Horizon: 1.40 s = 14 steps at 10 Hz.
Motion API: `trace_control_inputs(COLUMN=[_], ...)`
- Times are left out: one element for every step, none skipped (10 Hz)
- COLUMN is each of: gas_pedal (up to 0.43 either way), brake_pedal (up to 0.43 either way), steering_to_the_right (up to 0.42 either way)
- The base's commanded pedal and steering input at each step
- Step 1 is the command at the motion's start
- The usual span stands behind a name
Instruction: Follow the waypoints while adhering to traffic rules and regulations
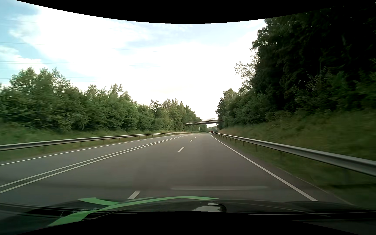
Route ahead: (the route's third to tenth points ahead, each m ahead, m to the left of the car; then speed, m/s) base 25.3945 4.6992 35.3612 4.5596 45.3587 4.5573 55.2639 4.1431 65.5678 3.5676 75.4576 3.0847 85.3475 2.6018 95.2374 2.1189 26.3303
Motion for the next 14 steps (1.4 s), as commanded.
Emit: trace_control_inputs(gas_pedal=[0.390, 0.378, 0.370, 0.370, 0.370, 0.370, 0.378, 0.378, 0.390, 0.390, 0.390, 0.339, 0.319, 0.319], brake_pedal=[0.000, 0.000, 0.000, 0.000, 0.000, 0.000, 0.000, 0.000, 0.000, 0.000, 0.000, 0.000, 0.000, 0.000], steering_to_the_right=[0.004, 0.004, 0.004, 0.004, 0.004, 0.004, 0.004, 0.004, 0.004, 0.004, 0.004, 0.004, 0.004, 0.004])
